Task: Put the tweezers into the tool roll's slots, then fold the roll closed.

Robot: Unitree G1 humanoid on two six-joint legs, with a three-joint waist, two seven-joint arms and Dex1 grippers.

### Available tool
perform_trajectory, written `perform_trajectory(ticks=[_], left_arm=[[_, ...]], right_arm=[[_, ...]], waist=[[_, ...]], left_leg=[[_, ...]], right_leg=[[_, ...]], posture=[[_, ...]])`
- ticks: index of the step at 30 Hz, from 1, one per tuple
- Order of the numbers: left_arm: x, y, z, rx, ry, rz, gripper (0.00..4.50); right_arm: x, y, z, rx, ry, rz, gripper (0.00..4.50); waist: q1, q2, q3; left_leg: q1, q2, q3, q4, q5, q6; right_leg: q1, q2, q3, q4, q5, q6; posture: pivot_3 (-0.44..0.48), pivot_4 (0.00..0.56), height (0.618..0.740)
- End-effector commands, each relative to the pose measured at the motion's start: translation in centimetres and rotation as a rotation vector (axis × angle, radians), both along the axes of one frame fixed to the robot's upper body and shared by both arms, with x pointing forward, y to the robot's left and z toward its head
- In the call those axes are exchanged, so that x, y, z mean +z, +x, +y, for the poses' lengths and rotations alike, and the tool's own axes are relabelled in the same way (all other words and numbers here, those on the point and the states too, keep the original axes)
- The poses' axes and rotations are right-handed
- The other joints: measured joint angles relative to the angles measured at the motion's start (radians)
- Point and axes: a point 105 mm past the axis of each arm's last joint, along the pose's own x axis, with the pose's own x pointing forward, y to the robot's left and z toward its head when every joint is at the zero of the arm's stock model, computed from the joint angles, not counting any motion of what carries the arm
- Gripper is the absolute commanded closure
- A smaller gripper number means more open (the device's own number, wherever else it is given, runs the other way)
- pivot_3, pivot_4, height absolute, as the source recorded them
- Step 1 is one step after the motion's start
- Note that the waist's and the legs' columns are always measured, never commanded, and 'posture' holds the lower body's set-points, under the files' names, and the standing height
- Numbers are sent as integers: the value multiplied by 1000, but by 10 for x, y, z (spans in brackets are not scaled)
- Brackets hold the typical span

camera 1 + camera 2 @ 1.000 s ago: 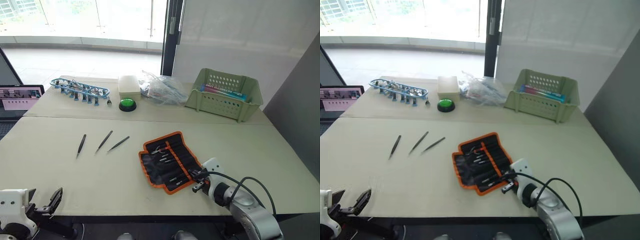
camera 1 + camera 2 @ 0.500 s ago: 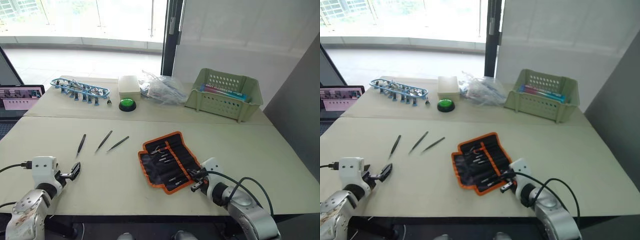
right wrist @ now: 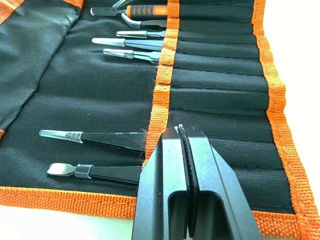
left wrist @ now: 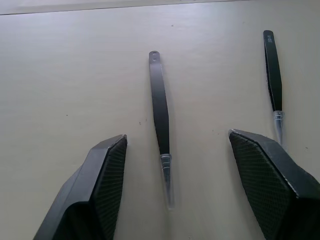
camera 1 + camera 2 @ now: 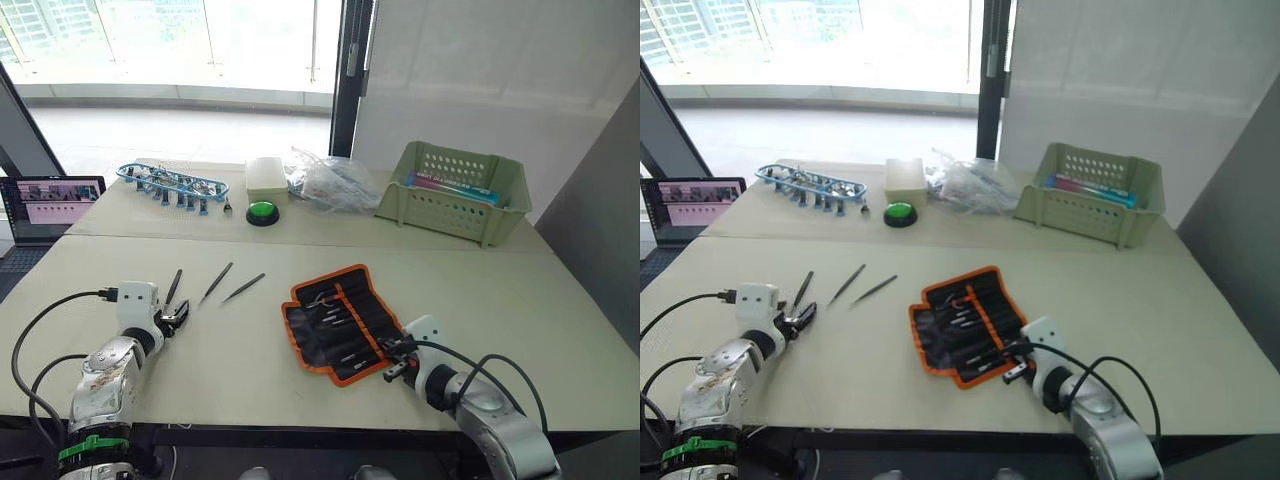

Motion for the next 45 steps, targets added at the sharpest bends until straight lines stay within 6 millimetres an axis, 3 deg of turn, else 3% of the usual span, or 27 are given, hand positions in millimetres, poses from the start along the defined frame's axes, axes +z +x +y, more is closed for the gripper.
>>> perform_trajectory(ticks=[1,7,13,18,20,23,29,31,36,45], left_arm=[[-26,0,-17,-40,-45,92,2533],[-24,-4,-7,12,-40,82,4463],[4,-4,10,80,2,-26,4463],[52,-2,3,3,115,-194,4463],[77,0,-10,-71,160,-274,4463],[102,1,-53,-294,227,-326,4463],[98,-25,-151,-829,117,-146,4463],[94,-32,-172,-941,155,-91,4463],[76,-45,-194,-1080,222,84,4463],[70,-51,-202,-1165,352,225,4463]], right_arm=[[-38,-18,2,10,-28,181,4500],[-38,-19,1,9,-29,180,4500],[-38,-20,1,9,-29,182,4500],[-38,-20,2,13,-27,182,4500],[-39,-20,2,14,-28,184,4500],[-39,-19,3,19,-31,186,4500],[-39,-18,3,28,-35,186,4500],[-40,-17,2,27,-37,187,4500],[-40,-14,1,18,-38,180,4500],[-38,-13,-1,-4,-33,170,4500]], waist=[[0,1,0],[-1,1,-1],[-5,1,0],[-11,-8,1],[-11,-12,2],[-11,-13,2],[-16,-13,2],[-18,-13,3],[-22,-11,4],[-23,-10,6]], left_leg=[[0,0,0,0,0,0],[0,0,0,0,0,0],[0,0,0,0,0,0],[-4,1,0,-1,0,0],[-10,2,0,0,1,1],[-13,2,0,0,1,2],[-14,2,5,-1,2,3],[-14,3,5,-1,3,5],[-15,3,5,-1,4,7],[-15,2,4,0,4,7]], right_leg=[[0,0,0,0,0,0],[0,0,0,0,0,1],[0,0,1,-1,0,1],[-2,1,1,-1,0,1],[-4,2,0,-1,1,0],[-5,1,0,-2,1,0],[-6,0,2,-5,1,-2],[-7,1,2,-5,0,0],[-8,3,3,-4,-1,0],[-9,4,3,-4,-1,1]], posture=[[0,150,738],[0,150,738],[0,150,738],[0,150,738],[0,150,738],[0,150,738],[0,150,738],[0,150,738],[0,150,738],[0,150,738]])
